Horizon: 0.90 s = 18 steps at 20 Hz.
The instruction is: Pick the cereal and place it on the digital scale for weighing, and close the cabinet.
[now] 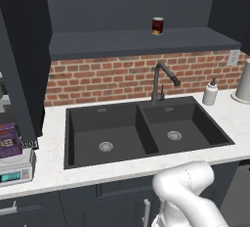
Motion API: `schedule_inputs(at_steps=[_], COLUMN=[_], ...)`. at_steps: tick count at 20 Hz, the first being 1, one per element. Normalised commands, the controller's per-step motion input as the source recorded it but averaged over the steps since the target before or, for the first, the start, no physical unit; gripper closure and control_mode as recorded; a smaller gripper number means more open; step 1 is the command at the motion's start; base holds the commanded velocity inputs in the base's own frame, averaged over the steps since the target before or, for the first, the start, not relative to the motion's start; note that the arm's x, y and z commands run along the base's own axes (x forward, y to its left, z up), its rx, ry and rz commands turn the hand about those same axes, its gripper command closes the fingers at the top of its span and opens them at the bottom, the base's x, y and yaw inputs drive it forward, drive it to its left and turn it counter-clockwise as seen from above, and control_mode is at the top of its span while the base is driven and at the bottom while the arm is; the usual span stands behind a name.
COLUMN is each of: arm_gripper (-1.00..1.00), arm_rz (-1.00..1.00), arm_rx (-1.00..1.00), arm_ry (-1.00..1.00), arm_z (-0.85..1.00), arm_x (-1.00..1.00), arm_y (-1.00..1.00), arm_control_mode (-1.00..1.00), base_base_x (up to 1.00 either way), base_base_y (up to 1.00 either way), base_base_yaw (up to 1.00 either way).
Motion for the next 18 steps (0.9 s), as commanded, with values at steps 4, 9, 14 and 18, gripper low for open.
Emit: schedule_inputs(at_steps=[4, 9, 14, 18], arm_gripper=[-1.00, -1.00, -1.00, -1.00], arm_rz=[0.29, 0.26, 0.25, 0.20], arm_rx=[0.00, 0.00, 0.00, 0.00], arm_ry=[0.08, 0.13, 0.03, 0.00], arm_z=[-0.43, -0.42, -0.31, -0.08], arm_x=[-0.06, -0.01, 0.35, 0.64], arm_y=[-0.86, -0.47, 0.01, 0.02], arm_control_mode=[-1.00, -1.00, -1.00, -1.00], base_base_x=[0.00, 0.00, 0.00, 0.00], base_base_y=[0.00, 0.00, 0.00, 0.00], base_base_yaw=[0.00, 0.00, 0.00, 0.00])
